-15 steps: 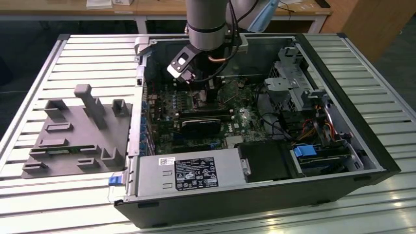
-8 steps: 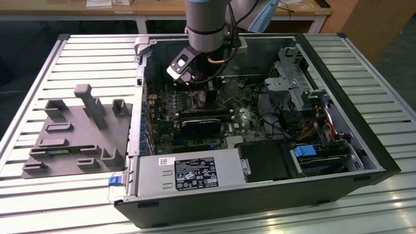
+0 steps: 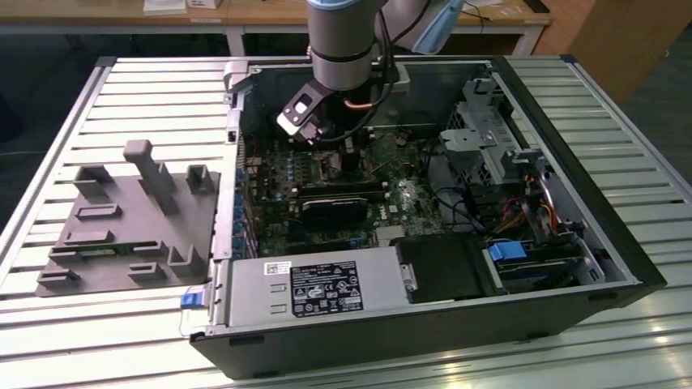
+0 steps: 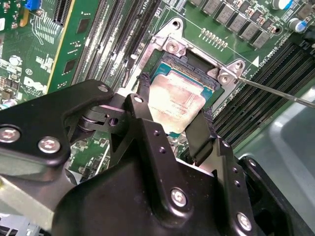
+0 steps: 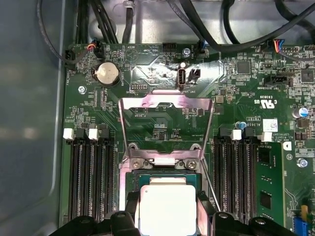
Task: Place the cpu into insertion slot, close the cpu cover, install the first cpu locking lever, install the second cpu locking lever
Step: 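Place the cpu into insertion slot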
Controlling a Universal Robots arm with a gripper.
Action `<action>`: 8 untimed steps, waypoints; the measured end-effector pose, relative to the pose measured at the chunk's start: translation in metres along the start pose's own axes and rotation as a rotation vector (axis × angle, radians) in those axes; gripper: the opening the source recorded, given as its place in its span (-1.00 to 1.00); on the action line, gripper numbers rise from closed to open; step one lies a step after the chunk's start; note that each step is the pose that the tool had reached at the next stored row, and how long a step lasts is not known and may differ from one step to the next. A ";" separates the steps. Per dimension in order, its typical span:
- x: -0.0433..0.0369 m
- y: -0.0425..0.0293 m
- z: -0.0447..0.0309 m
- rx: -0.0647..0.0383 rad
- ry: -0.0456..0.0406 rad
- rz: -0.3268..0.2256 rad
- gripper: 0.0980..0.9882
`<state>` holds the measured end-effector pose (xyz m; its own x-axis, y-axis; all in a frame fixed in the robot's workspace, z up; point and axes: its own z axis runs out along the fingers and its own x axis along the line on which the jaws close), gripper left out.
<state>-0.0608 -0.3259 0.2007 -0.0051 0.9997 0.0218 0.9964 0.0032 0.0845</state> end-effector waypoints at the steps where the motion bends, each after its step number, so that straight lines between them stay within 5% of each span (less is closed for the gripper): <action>1: 0.0000 -0.0001 0.0006 0.000 -0.0001 0.001 0.00; 8: 0.0006 -0.0011 0.0040 0.000 -0.0006 0.005 0.00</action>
<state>-0.0615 -0.3253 0.1966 0.0003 0.9998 0.0216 0.9964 -0.0021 0.0844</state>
